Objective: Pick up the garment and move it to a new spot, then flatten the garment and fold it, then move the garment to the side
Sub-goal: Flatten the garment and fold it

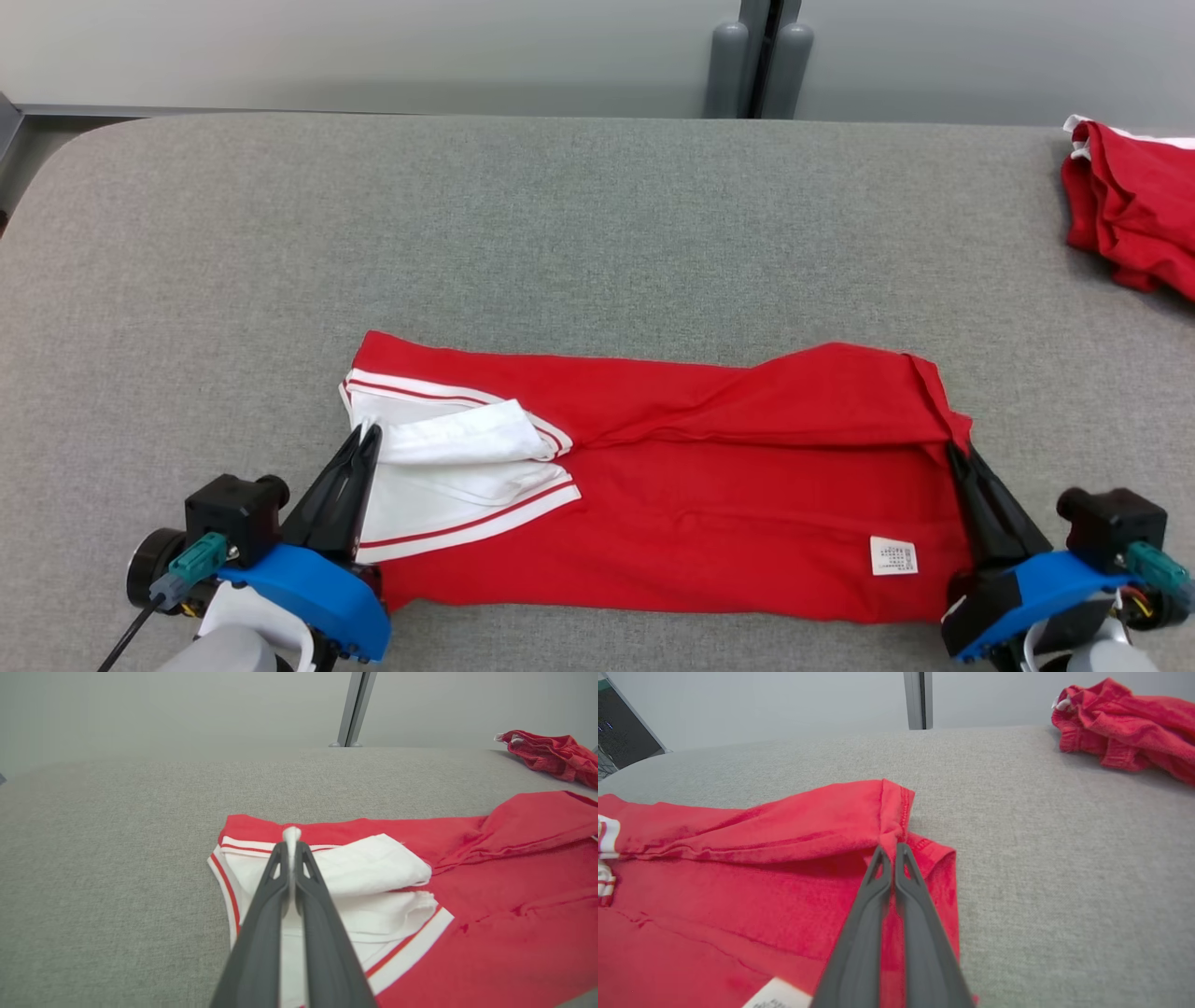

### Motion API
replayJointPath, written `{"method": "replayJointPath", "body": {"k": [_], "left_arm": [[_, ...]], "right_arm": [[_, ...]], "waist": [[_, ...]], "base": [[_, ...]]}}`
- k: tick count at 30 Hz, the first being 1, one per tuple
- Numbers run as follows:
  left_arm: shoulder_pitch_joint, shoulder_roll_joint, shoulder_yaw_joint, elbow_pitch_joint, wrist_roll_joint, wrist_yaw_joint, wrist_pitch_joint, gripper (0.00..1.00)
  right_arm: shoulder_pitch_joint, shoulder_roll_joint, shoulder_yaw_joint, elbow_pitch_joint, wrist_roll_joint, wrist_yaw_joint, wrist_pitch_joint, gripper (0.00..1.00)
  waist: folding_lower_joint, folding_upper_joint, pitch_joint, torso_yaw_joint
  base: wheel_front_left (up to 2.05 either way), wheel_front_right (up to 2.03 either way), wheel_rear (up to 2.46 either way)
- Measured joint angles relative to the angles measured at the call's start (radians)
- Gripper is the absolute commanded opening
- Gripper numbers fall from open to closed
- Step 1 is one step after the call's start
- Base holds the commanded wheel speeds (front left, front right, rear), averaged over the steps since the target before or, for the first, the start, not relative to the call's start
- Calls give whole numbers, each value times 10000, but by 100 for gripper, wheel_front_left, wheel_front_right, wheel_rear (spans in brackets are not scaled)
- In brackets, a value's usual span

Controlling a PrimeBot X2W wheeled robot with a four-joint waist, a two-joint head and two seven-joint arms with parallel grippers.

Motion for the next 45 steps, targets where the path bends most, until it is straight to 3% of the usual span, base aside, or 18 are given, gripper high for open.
{"method": "replayJointPath", "body": {"k": [8, 9, 10, 11, 19, 24, 34, 45], "left_arm": [[465, -234, 290, 165, 23, 84, -44, 0], [499, -263, 320, 217, 36, 100, -46, 14], [529, -282, 320, 267, 88, 100, -52, 60], [565, -326, 357, 309, 119, 102, -58, 100], [1023, -1210, 2305, -40, 1501, 403, -73, 100], [1504, -2034, 3825, -464, 2775, 276, -73, 100], [2175, -3590, 5933, -665, 4786, -606, -73, 100], [2412, -4744, 7476, -174, 6243, -1624, -73, 100]], "right_arm": [[982, 288, -142, -895, 6, 0, 529, 0], [1041, 305, -157, -940, 6, 0, 539, 62], [1076, 318, -163, -999, 33, 0, 541, 100], [1112, 351, -173, -1039, 94, -2, 564, 100], [1160, 199, -299, -1676, 286, -2, 291, 100], [912, 228, -725, -1590, 194, -2, 506, 100], [247, 738, -1465, -105, -123, -2, 782, 100], [-199, 1005, -1214, 1607, -197, -15, 723, 100]], "waist": [[0, 0, -96, -5], [0, 0, -102, -3], [1, 0, -106, -3], [1, 0, -111, -2], [0, 0, -193, 16], [0, 0, -220, 62], [1, 0, -132, 124], [0, 0, 36, 207]], "base": [[0, 0, 0], [0, 0, 0], [0, 0, 0], [0, 0, 0], [0, 0, 0], [0, 0, 0], [0, 0, 0], [0, 0, 0]]}}
